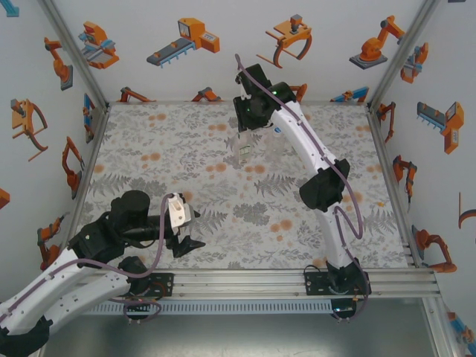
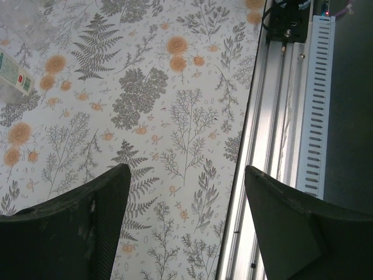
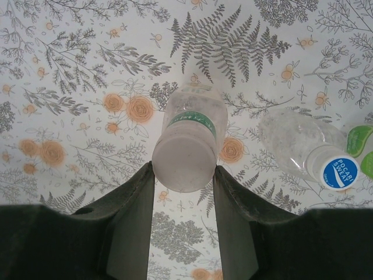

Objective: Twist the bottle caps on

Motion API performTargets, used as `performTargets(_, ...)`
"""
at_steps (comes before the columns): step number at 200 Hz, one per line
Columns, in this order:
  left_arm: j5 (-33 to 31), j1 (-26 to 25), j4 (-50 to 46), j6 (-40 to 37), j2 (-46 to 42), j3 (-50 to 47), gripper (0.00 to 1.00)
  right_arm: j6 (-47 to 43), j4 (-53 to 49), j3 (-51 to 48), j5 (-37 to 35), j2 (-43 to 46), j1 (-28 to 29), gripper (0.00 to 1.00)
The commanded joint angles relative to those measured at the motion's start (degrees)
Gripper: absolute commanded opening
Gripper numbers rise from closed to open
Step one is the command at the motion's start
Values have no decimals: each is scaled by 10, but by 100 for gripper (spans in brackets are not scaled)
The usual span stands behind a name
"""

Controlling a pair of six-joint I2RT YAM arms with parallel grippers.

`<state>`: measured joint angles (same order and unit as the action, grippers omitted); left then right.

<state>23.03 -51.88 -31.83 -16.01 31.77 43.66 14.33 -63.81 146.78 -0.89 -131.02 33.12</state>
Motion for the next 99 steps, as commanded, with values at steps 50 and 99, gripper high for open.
performTargets(50,-5,-2,-6,8,-6,-4,74,-4,-4,18,-6,10,-2,46)
performTargets(99,-10,-2,-3,9,-5,-6,75,-13,-5,25,-14,33,-3,52)
